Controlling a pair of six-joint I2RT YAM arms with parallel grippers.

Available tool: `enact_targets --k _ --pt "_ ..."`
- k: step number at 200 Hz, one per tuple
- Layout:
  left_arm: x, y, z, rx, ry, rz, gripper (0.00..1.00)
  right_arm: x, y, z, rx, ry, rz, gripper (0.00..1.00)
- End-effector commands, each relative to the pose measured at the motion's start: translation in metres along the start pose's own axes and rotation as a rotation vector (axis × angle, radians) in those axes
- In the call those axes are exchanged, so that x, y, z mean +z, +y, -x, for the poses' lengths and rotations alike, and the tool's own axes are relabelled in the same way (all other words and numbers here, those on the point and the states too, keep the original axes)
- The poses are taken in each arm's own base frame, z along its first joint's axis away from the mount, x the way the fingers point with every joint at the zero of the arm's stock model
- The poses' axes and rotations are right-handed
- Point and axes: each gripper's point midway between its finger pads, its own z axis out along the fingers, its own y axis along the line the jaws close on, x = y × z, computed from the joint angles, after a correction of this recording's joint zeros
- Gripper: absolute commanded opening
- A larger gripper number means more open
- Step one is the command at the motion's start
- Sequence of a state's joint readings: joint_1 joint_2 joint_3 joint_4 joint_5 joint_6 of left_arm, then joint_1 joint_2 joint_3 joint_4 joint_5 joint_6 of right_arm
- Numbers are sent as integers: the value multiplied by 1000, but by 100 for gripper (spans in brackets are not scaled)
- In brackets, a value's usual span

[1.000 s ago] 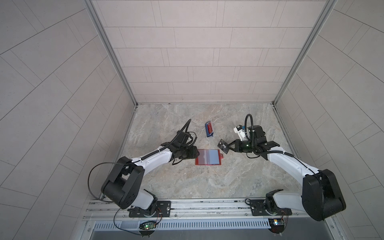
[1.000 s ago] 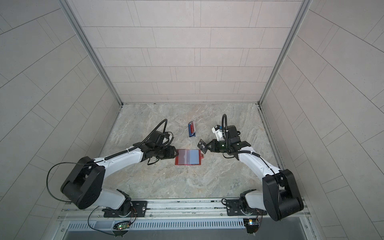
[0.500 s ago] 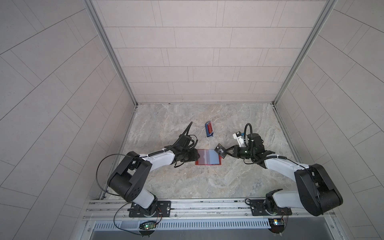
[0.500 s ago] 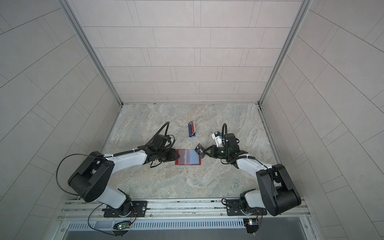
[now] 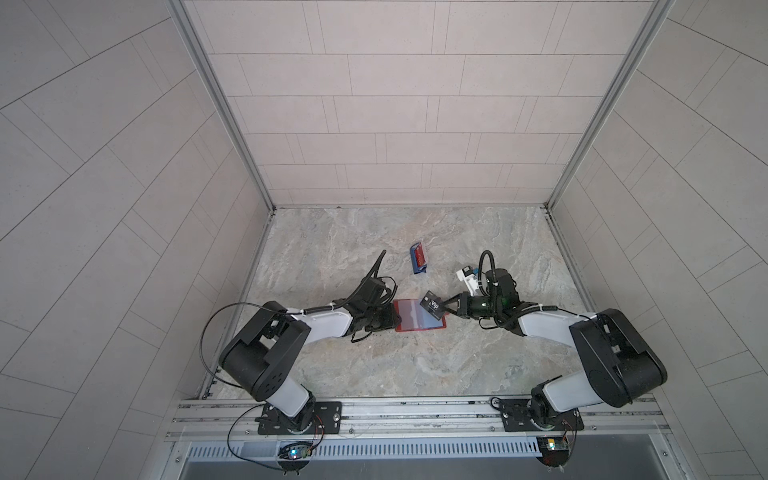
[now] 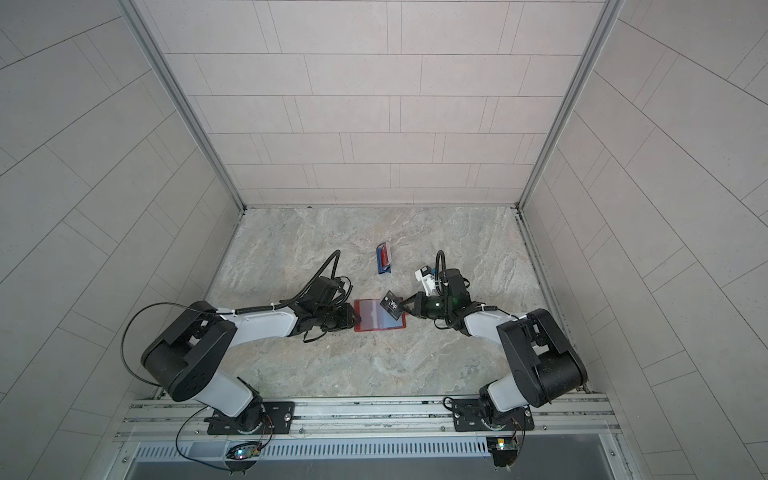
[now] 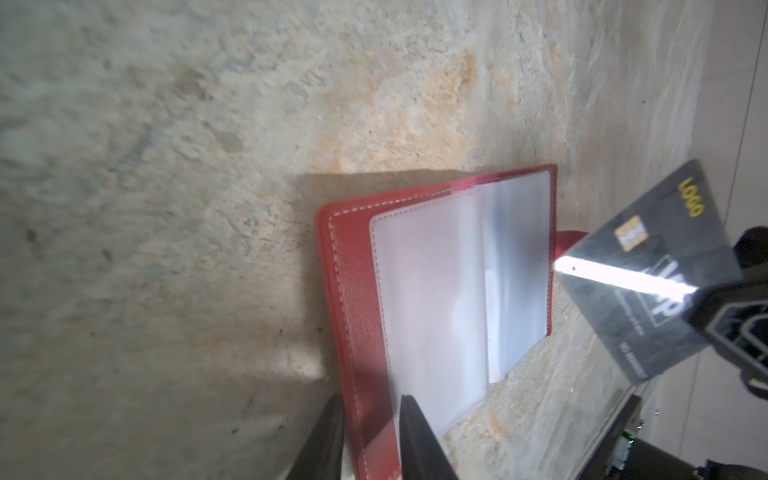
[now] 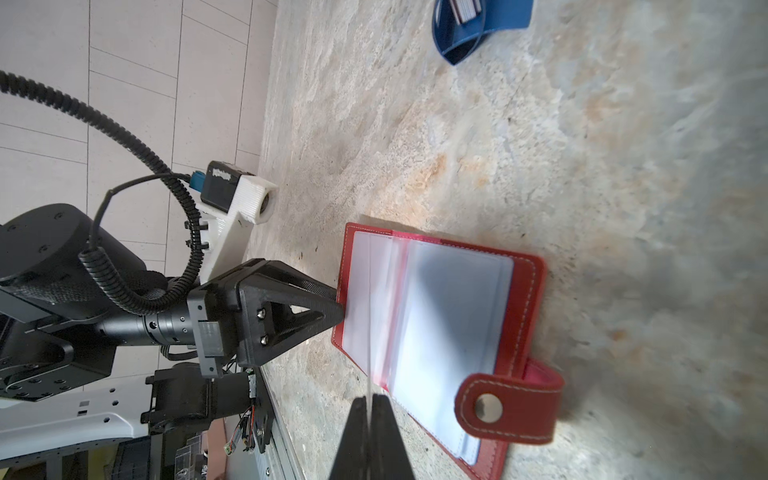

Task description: Put the credit cards into the card holder

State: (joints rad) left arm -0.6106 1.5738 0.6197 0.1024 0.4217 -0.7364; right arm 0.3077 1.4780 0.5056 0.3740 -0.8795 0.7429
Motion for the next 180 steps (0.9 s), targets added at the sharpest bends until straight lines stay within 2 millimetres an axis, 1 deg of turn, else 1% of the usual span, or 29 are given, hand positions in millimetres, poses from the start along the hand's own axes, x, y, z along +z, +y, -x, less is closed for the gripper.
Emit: enact_targets --k 1,43,54,108,180 --pt "7 5 -10 -37 14 9 25 3 0 -2 3 5 13 0" --pt "12 4 -16 -39 22 13 24 7 -7 -4 14 8 5 0" --pt "13 4 -16 -39 22 15 21 8 -9 -5 20 8 5 0" --pt "14 7 -20 -34 30 29 21 12 -17 -7 36 11 -4 0" --pt "16 12 -24 -33 39 49 21 11 -18 -6 40 -12 -3 0"
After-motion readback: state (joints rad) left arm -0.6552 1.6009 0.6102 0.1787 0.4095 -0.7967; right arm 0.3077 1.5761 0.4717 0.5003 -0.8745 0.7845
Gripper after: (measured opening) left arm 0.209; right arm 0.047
